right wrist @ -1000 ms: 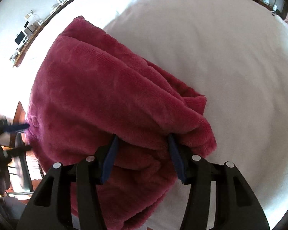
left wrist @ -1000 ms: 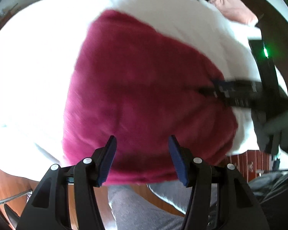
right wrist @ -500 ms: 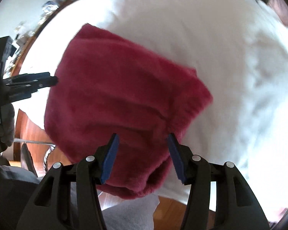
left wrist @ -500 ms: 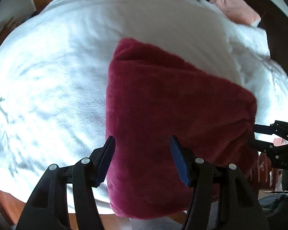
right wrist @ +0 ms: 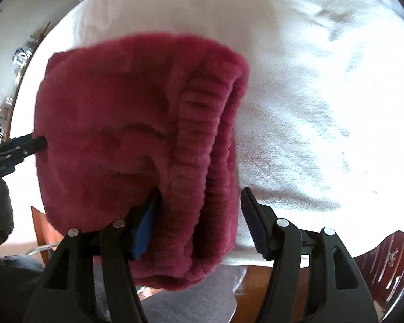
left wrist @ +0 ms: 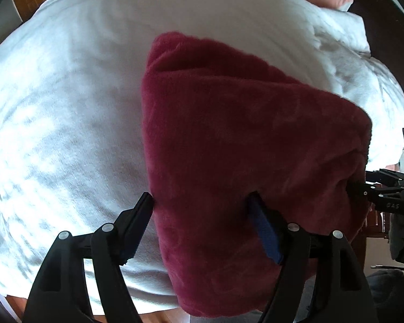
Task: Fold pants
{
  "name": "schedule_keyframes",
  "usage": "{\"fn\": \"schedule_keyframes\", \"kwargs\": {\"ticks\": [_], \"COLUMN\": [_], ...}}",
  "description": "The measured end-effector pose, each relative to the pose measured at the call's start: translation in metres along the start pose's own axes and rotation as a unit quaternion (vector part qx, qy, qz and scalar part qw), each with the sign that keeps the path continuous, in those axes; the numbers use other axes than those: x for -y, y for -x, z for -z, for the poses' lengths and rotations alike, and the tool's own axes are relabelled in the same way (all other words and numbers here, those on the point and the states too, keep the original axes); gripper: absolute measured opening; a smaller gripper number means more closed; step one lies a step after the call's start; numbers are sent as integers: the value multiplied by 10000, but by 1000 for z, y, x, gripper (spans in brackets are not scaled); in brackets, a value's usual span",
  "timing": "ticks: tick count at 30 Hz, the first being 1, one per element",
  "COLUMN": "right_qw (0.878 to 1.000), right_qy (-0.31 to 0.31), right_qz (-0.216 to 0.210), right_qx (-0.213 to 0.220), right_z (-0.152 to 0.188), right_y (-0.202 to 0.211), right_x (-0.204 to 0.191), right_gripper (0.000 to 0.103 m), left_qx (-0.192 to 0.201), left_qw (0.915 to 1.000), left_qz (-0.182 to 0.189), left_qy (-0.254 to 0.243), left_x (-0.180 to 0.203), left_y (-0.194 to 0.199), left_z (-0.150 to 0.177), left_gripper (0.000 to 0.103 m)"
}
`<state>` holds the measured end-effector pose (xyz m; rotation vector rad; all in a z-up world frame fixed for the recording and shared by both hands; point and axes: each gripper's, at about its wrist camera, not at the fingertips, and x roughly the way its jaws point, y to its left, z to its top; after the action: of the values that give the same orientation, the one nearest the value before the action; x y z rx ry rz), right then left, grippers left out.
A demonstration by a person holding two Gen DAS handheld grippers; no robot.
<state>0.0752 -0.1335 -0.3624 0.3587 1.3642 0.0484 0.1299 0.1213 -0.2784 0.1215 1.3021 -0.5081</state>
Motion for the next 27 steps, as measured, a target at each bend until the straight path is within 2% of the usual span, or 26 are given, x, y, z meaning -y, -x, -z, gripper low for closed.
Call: {"fn": "schedule_keyframes", "kwargs": {"ticks": [3,7,8,9,10,14,17,27], "right_qw": [9994,9980,9979,9980,9982,9987,9988,9979], "right_qy": [-251,-468,-476,-462,-423,-207,-69,172], "right_qz": [-227,-331,-333,-325,-324,-373,-419,-613], "right_qx": [114,254,273,285,290,274,245,131], "right_z": [0,-8,-8,-11,-12,-12,-16,-32], "right_y": [18,32,33,36,37,42,43,32], "right_x": [12,27,29,30,29,23,27,29], "right_gripper": [64,64,64,64,64,65,71,73], "left_qx": [104,231,271,287,314,446,499,453], "left_qw": [9999,9995,9991,9987,9982,9964,9955,9917], "left_qz": [46,-189,-305,-393,-502,-679,-743,-1092], "left_qy": [101,139,128,129,135,228,303,498], "left_x": [-3,-5,-4,-2,-1,8,17,44], "left_y": [13,29,33,35,38,51,54,55], "left_z": [-7,-14,-17,-19,-20,-23,-22,-12], "left_gripper": [72,72,75,83,85,85,85,85]}}
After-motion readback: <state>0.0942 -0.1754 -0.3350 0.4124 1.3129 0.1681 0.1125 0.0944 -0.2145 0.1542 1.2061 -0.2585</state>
